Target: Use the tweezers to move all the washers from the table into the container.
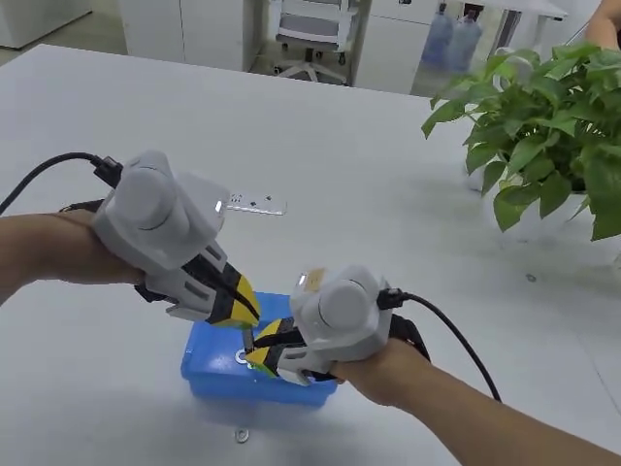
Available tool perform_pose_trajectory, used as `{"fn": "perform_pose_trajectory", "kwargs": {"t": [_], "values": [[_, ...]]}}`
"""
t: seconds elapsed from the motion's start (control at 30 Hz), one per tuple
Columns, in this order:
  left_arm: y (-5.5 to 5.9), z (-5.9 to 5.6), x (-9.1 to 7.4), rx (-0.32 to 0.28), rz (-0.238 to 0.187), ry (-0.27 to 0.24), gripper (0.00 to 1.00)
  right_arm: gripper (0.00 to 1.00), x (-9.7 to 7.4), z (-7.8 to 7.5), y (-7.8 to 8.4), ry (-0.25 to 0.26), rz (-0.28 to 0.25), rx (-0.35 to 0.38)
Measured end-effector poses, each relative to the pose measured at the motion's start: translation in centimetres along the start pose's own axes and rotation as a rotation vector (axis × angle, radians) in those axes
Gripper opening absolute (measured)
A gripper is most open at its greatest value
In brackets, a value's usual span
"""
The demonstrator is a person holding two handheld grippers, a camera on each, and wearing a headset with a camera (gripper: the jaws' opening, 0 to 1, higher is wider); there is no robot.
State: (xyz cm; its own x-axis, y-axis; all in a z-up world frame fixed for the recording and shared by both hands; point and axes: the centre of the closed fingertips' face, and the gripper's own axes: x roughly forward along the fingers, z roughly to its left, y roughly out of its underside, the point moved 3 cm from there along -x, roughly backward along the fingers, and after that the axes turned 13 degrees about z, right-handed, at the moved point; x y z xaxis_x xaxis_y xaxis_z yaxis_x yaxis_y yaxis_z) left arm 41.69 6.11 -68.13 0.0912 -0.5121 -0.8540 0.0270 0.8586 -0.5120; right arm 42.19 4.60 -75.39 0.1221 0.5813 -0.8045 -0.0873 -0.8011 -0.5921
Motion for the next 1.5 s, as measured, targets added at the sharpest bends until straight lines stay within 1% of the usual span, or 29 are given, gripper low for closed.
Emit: {"fn": "perform_pose_trajectory", "kwargs": {"t": [0.37, 0.9, 1.17, 1.5], "values": [[-0.6, -0.3, -1.0, 0.013, 0.0, -0.008, 0.05, 0.1, -0.9, 0.3, -0.6, 0.011, -0.012, -0.012], [-2.0, -1.5, -2.9, 0.051, 0.008, -0.017, 0.05, 0.13, -3.1, 1.5, -1.6, 0.017, -0.044, -0.035], [-2.8, -2.3, -3.6, 0.069, 0.013, -0.019, 0.05, 0.14, -3.8, 2.3, -1.7, 0.022, -0.048, -0.057], [-3.6, -3.9, -4.2, 0.094, 0.018, -0.017, 0.05, 0.14, -4.4, 3.5, -2.2, 0.025, -0.066, -0.07]]}}
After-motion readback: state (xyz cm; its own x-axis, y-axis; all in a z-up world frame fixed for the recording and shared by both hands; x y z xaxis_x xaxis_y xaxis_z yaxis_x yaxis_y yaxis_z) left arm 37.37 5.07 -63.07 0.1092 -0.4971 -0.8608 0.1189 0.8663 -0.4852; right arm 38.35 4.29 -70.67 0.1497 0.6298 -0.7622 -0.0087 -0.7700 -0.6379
